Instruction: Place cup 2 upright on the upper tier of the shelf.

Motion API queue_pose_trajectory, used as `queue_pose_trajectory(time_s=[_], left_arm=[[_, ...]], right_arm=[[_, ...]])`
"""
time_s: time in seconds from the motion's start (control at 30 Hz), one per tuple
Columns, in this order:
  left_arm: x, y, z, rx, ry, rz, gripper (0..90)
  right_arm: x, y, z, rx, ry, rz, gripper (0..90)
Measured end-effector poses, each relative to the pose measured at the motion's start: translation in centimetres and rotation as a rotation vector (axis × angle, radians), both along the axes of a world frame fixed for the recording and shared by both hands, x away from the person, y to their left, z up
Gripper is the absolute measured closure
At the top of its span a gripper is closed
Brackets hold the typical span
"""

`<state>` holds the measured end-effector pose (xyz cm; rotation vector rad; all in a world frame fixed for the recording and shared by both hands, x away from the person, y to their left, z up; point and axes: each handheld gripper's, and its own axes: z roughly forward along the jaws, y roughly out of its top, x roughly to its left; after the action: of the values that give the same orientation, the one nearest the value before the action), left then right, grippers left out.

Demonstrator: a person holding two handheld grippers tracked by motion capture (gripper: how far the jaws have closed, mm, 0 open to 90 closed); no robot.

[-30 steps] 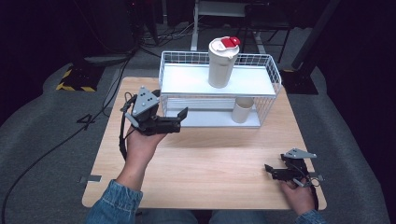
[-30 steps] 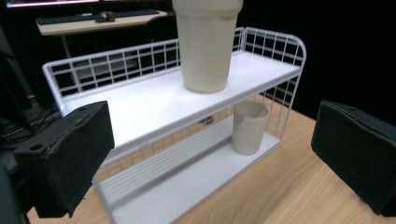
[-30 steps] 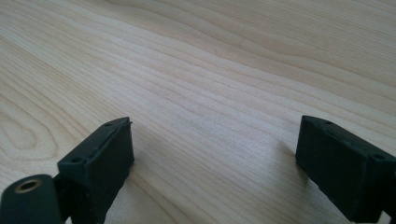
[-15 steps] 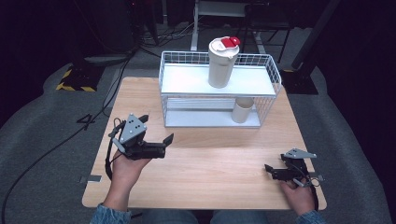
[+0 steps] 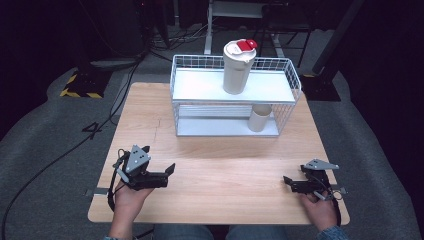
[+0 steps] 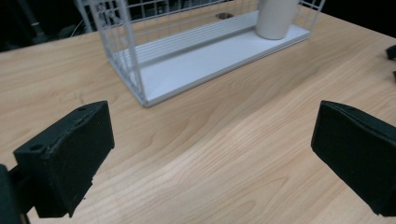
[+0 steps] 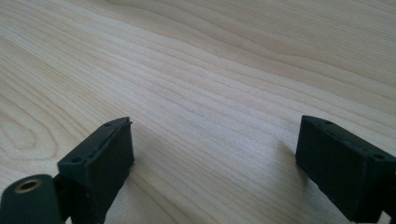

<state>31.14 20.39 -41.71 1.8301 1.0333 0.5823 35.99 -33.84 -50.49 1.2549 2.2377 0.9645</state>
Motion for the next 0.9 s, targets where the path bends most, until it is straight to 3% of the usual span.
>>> queue_pose_trajectory(time_s=[0.13,0.37,0.47,0.77,0.9], left_arm=[[0.3,0.2,-1.2,0.053,0.055,0.005,0.0],[1.0,1.4,-4.4,0.065,0.167,0.038,0.0],[1.2,1.8,-5.2,0.057,0.193,0.054,0.1],[2.1,2.4,-7.6,0.108,0.29,0.093,0.3],[2.7,2.9,-8.3,0.131,0.315,0.159,0.2]], right_arm=[[0.0,0.0,0.0,0.0,0.0,0.0,11.6],[0.0,0.0,0.0,0.0,0.0,0.0,11.6],[0.0,0.0,0.0,0.0,0.0,0.0,11.6],[0.0,0.0,0.0,0.0,0.0,0.0,11.6],[0.0,0.0,0.0,0.0,0.0,0.0,11.6]])
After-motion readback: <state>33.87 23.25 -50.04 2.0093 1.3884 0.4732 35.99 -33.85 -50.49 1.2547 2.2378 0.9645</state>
